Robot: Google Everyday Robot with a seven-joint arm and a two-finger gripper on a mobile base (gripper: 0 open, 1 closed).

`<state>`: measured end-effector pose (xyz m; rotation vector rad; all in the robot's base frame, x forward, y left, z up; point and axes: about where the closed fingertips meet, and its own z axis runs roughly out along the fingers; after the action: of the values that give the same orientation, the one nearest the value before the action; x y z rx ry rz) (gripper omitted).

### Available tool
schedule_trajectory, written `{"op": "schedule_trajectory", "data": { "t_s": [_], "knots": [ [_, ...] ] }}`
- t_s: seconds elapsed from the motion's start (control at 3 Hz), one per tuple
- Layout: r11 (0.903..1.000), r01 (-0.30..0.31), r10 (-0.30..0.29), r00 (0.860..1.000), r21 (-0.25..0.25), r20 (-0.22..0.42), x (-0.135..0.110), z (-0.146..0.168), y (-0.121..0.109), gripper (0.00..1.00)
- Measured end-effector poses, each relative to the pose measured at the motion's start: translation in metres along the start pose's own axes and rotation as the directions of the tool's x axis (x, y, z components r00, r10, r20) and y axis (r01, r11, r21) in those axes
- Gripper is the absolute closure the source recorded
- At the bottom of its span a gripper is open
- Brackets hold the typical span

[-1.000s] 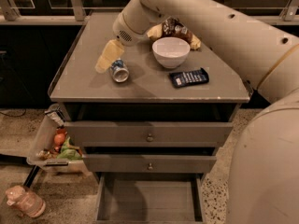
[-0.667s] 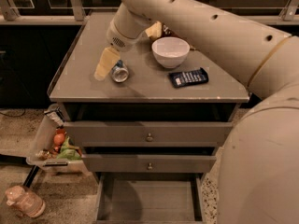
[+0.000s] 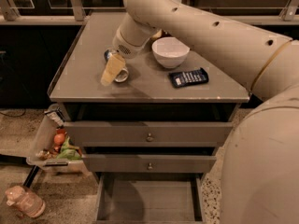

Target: Place redbull can into bottom drawer

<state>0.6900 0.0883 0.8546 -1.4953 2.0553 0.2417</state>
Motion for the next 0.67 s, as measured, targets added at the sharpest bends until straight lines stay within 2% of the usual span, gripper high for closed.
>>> {"op": "schedule_trajectory", "data": {
  "t_s": [0.33,0.67],
  "knots": [
    [0.9995,-0.023,0.023,0.999,-0.021,0.022,0.006,0.004,-0.001,0.00],
    [0.9973,-0.032,0.035,0.999,-0.065,0.038,0.010,0.017,-0.002,0.00]
  ]
}}
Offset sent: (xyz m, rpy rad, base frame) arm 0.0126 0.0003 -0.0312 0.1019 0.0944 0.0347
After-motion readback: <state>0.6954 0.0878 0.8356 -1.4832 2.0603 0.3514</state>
